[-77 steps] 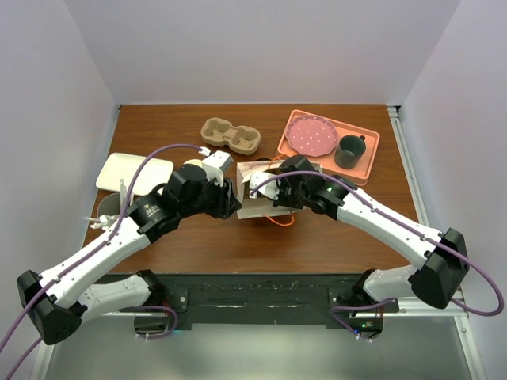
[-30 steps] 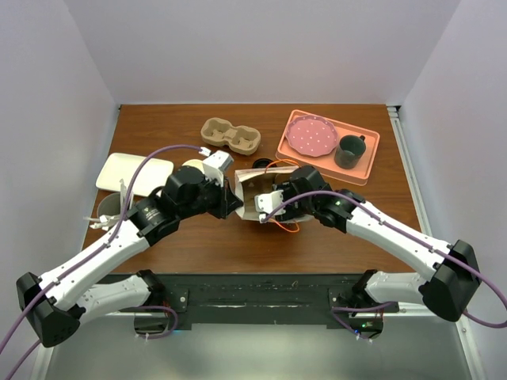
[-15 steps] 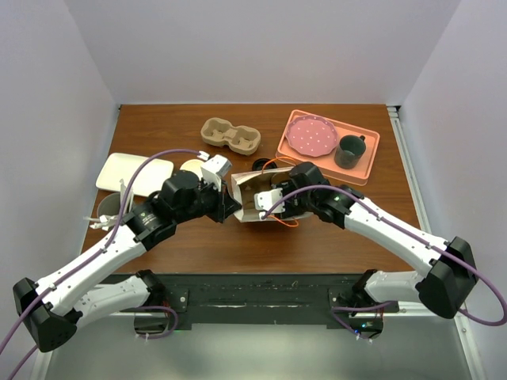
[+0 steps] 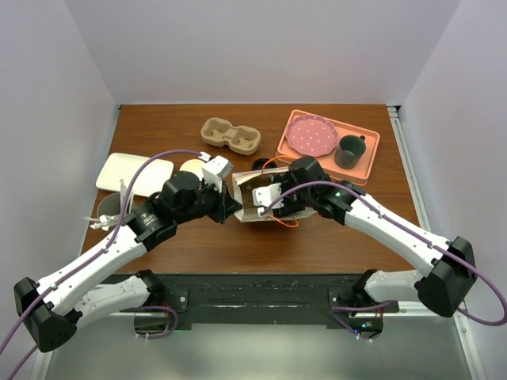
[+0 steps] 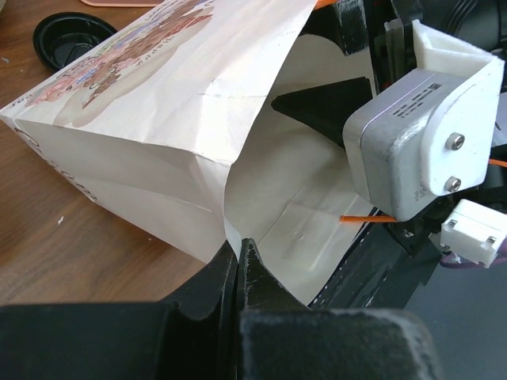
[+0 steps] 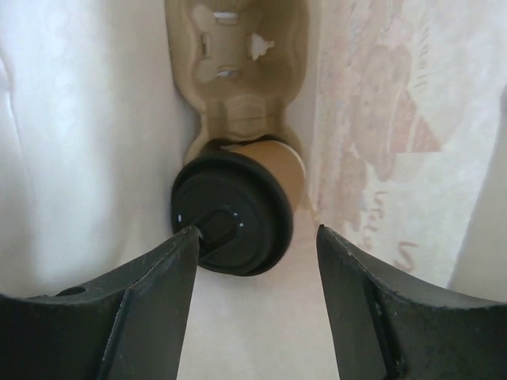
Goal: Pack the takeout coffee
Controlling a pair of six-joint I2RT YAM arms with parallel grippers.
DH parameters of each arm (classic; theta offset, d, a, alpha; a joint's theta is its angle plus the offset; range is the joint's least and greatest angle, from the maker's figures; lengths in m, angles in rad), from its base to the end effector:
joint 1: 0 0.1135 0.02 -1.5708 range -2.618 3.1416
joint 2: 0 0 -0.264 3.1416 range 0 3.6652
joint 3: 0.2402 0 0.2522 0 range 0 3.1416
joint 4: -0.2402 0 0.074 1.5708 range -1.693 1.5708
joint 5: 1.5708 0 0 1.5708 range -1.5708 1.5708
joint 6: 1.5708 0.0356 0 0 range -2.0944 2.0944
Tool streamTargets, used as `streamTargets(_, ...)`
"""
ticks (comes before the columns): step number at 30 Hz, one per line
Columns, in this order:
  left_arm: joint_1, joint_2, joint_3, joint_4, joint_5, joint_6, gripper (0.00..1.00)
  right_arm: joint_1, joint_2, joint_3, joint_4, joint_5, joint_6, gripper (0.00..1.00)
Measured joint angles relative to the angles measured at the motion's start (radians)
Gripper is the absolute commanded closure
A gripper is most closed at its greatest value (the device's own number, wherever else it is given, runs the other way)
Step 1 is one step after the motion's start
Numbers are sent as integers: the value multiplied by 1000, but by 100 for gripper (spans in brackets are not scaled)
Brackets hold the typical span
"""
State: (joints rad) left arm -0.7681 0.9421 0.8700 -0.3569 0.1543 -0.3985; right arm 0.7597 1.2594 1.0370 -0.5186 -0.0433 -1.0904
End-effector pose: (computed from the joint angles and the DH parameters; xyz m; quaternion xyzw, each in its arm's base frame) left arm 0.1492 -0.1517 0.3238 0.1951 0.8170 -0.3509 0.4140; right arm 0.1962 0.1885 0.2953 -0.7360 0.5436 -0.0468 0.4008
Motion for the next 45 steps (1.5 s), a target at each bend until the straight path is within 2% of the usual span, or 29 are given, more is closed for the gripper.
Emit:
streamTargets(21, 0, -23, -33, 21, 3, 26, 100, -10, 153, 34, -42, 8, -53, 24)
streamTargets(35, 0, -26, -35, 27, 3, 39, 100, -17, 206, 92, -62, 26, -66, 48)
streamTargets(36, 0, -26, -35, 27, 3, 43, 100, -19, 209, 96, -63, 26, -68, 48)
streamTargets(41, 0, -26, -35, 27, 3, 45, 100, -23, 211, 102, -80, 26, -75, 34)
streamTargets(45, 0, -26, -35, 27, 3, 48, 100, -29, 215, 117, -103, 26, -84, 28)
